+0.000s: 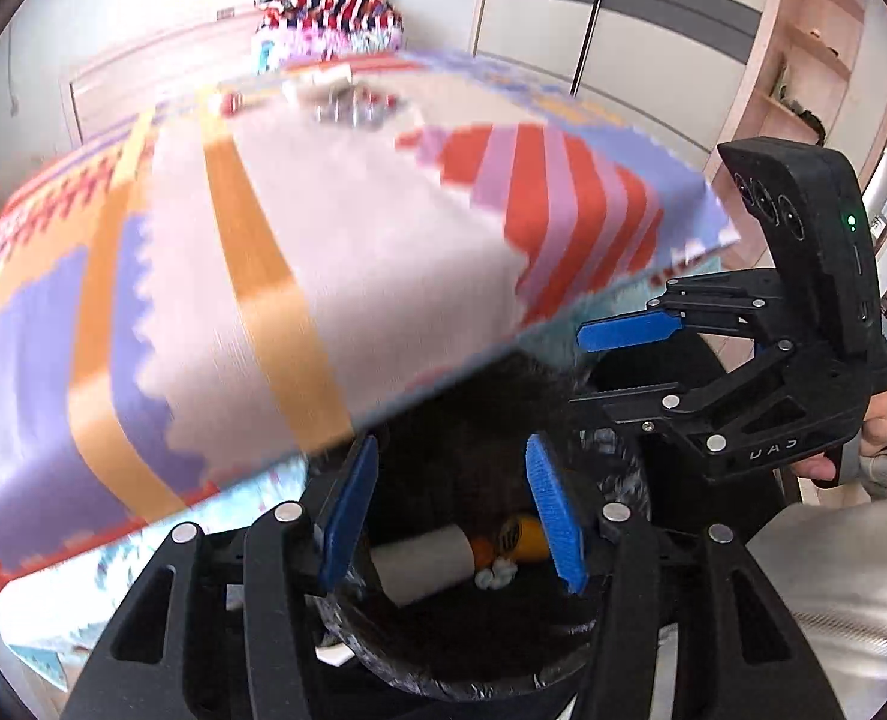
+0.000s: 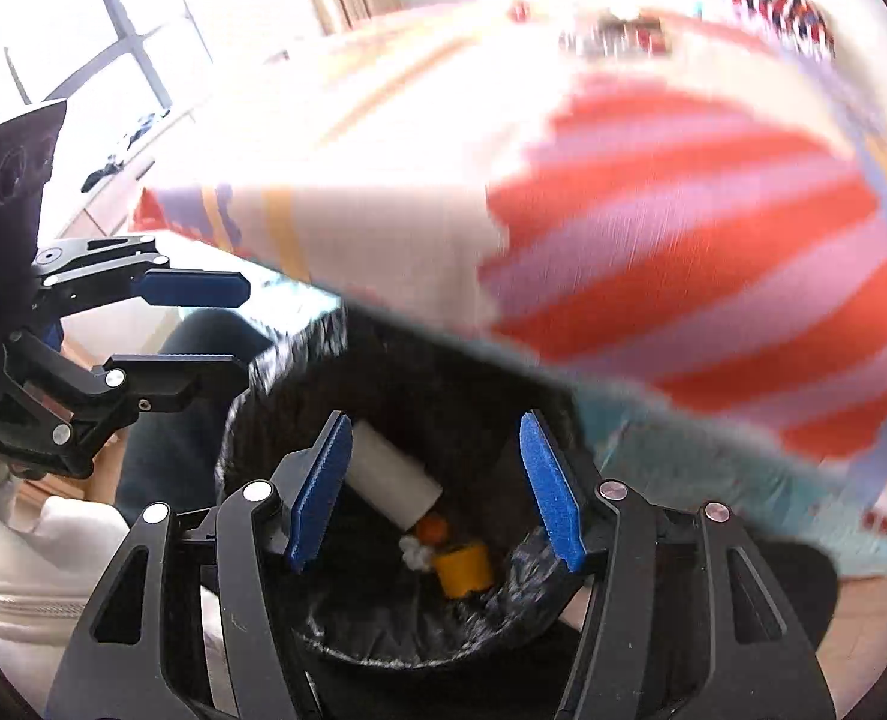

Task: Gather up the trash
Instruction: 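Open the left tool over the bin while the right tool opens, dropping both items, then reach the left tool to the pink toy figure while the right tool approaches the capsule blister pack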

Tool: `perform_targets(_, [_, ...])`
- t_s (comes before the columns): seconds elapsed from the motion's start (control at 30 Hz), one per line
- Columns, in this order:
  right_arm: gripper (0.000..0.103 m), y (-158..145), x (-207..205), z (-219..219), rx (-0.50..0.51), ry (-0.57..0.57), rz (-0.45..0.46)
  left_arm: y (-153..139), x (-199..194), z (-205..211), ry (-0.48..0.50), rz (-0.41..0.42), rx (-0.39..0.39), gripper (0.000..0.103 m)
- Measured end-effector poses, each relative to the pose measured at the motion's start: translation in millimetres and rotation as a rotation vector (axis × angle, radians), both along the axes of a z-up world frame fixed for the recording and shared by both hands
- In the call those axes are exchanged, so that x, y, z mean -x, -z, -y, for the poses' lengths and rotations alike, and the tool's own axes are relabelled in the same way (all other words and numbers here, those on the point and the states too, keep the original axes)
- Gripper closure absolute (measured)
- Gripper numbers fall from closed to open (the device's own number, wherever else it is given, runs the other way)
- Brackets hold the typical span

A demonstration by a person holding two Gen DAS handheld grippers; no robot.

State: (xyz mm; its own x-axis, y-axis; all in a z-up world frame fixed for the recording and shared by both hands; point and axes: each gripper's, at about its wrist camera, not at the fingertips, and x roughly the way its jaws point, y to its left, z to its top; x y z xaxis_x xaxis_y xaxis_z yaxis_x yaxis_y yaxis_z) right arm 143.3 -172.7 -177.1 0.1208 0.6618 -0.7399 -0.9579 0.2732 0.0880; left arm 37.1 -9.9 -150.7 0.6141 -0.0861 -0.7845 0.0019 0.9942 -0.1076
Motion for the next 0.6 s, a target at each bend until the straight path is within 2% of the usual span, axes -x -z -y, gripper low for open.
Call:
perform_targets(0.23, [0.045, -39, -11, -3, -0.085, 0.003, 0.07, -29, -14, -19, -0.019, 0.072, -0.034, 0.053])
perform_targets(0.4, [0.045, -58, -31, -10, -0.117, 0.028, 0.113, -38, -32, -40, -0.042, 0.078, -0.07, 0.053])
perform_targets(0.6, [0.045, -76, -55, -24, -0.155, 0.052, 0.14, -49, -55, -68, -0.078, 0.1, -0.069, 0.053])
